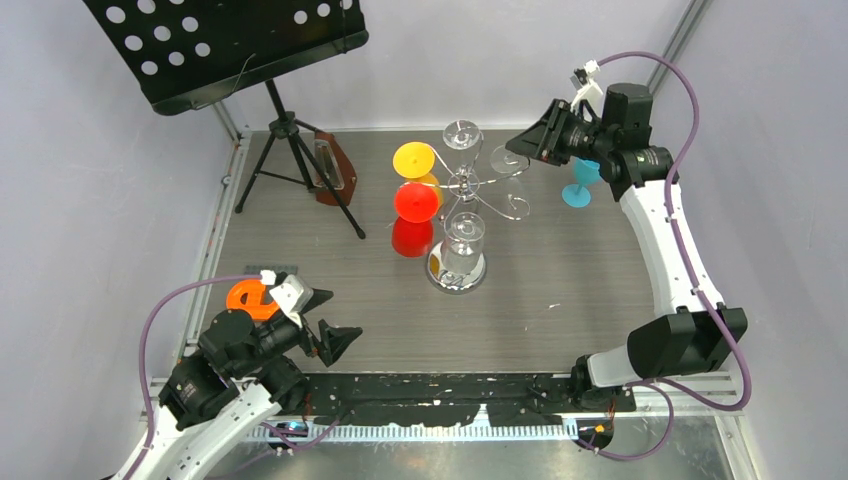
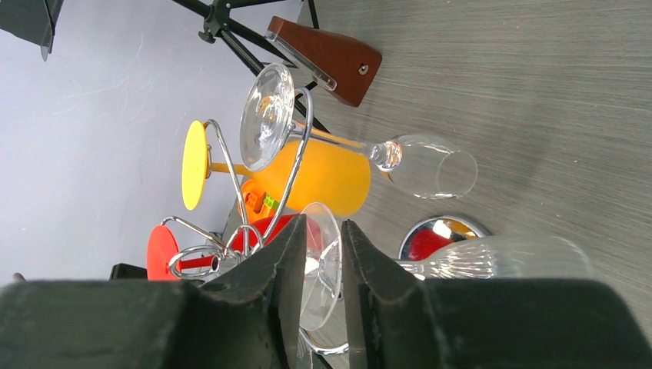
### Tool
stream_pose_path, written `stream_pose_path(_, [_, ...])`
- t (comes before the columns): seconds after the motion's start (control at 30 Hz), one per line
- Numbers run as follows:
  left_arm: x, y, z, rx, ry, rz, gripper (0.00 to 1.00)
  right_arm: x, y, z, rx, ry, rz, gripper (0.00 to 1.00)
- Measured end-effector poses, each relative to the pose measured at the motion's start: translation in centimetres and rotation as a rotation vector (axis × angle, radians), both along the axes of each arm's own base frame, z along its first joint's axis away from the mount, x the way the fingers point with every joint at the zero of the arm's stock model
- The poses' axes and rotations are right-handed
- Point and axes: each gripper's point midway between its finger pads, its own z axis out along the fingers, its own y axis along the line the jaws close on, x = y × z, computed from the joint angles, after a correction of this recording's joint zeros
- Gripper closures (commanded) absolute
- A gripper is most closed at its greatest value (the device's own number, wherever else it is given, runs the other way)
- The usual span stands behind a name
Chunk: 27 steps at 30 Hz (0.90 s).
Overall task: Take the wine glass off the wine glass rack
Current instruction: Pick up the wine glass from the wine rack.
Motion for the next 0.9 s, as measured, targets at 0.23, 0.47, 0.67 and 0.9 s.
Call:
stream_pose_path(0.23, [0.0, 0.0, 0.0, 0.000, 0.000, 0.000, 0.01, -0.2, 0.0, -0.4, 0.003, 0.012, 0.002, 0.85])
stream_pose_path(0.47, [0.0, 0.0, 0.0, 0.000, 0.000, 0.000, 0.01, -0.5, 0.0, -0.3, 0.009, 0.014, -0.001, 0.94])
stream_pose_path(0.67, [0.0, 0.0, 0.0, 0.000, 0.000, 0.000, 0.01, -0.6, -0.1, -0.2, 0.018, 0.020, -0.018, 0.94])
stream_pose_path(0.9, [0.0, 0.0, 0.0, 0.000, 0.000, 0.000, 0.01, -0.7, -0.4, 0.7, 0.091, 0.036, -0.075, 0.94])
